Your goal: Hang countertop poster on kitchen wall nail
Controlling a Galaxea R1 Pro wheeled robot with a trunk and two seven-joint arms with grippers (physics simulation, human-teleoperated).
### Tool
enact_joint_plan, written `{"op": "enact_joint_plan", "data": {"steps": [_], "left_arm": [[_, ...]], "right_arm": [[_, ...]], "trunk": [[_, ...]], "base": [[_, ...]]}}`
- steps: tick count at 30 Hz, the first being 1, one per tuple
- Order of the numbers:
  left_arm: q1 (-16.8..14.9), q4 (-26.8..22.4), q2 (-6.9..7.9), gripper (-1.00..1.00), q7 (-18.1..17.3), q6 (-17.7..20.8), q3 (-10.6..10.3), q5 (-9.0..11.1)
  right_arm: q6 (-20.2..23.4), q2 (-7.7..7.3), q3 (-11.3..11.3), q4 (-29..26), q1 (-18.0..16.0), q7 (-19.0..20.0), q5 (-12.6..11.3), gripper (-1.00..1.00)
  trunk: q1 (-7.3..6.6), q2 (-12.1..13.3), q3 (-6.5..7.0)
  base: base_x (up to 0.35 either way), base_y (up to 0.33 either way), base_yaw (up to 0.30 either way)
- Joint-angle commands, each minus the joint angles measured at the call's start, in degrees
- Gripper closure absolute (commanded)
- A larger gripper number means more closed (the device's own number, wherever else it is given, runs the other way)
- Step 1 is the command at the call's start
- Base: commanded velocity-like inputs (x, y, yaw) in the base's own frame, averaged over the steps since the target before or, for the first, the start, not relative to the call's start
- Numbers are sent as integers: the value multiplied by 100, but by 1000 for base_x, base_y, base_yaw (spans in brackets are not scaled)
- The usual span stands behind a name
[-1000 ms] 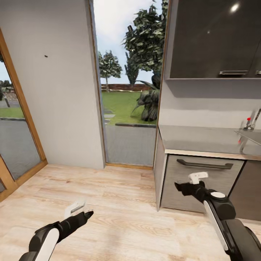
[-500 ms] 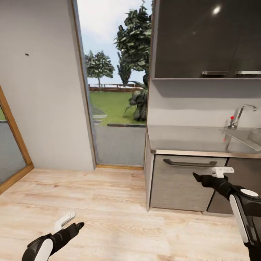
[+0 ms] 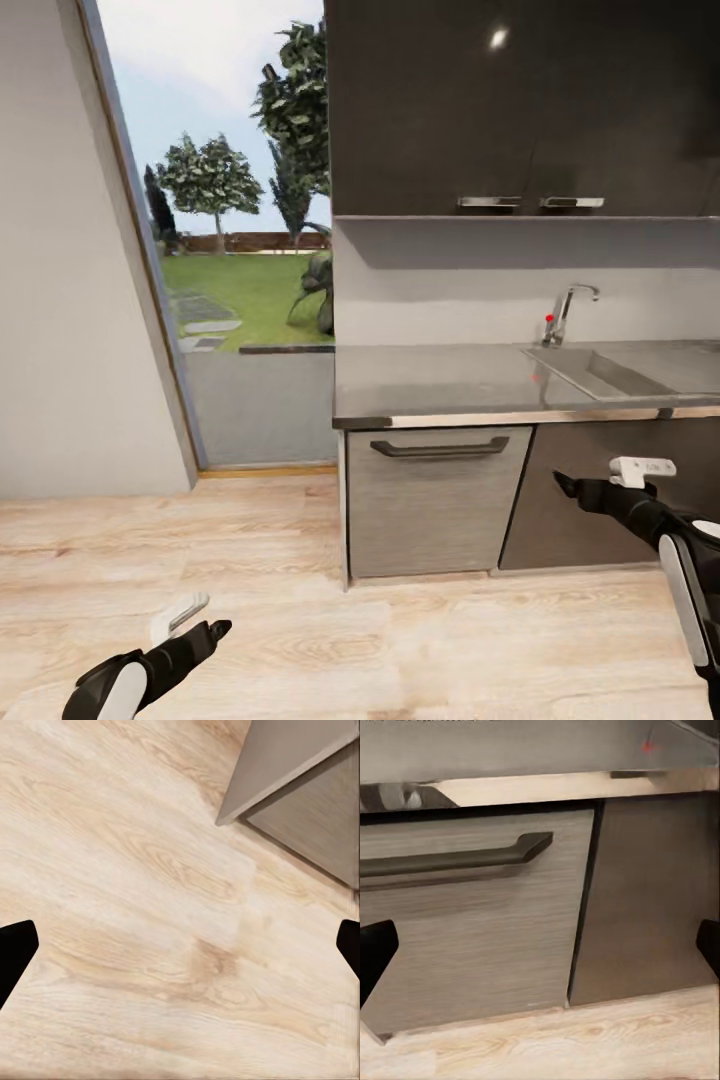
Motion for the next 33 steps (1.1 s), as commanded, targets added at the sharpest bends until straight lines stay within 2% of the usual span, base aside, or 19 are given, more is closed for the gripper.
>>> {"op": "enact_joint_plan", "data": {"steps": [1,5,13,17,20,21,24,31,33], "left_arm": [[-1,-10,-2,-100,48,26,3,61],[-2,-6,-9,-100,49,12,-2,55],[-1,-3,-17,-100,49,9,-11,52],[64,33,-16,-100,50,-68,-9,52],[165,55,0,-100,63,-288,3,64],[197,62,-3,-100,110,-361,36,79],[278,67,-47,-100,305,-455,222,107],[404,104,-70,-100,442,-503,375,129],[420,175,-78,-100,460,-515,386,129]], "right_arm": [[27,-6,-29,-1,-6,44,-1,-100],[21,-25,-186,-1,-13,318,-6,-100],[19,-29,-226,-1,-24,417,-7,-100],[13,-39,-234,-1,-23,421,-7,-100],[7,-156,-288,-1,-19,413,-5,-100],[5,-239,-366,-1,-15,414,-5,-100],[6,-361,-480,-1,-11,421,-6,-100],[-18,-413,-536,-1,-13,424,-12,-100],[-240,-415,-541,-1,-2,422,-11,-100]], "trunk": [[0,-4,-7],[0,-4,-7],[0,-4,-7],[0,-4,-7],[0,-4,-7],[0,-4,-7],[0,-4,-7],[0,-4,-7],[0,-4,-7]], "base": [[10,-322,-288],[5,-323,-288],[1,-324,-286],[0,-324,-137],[0,-324,-43],[0,-324,-22],[0,-324,-11],[0,-324,-2],[0,-324,0]]}}
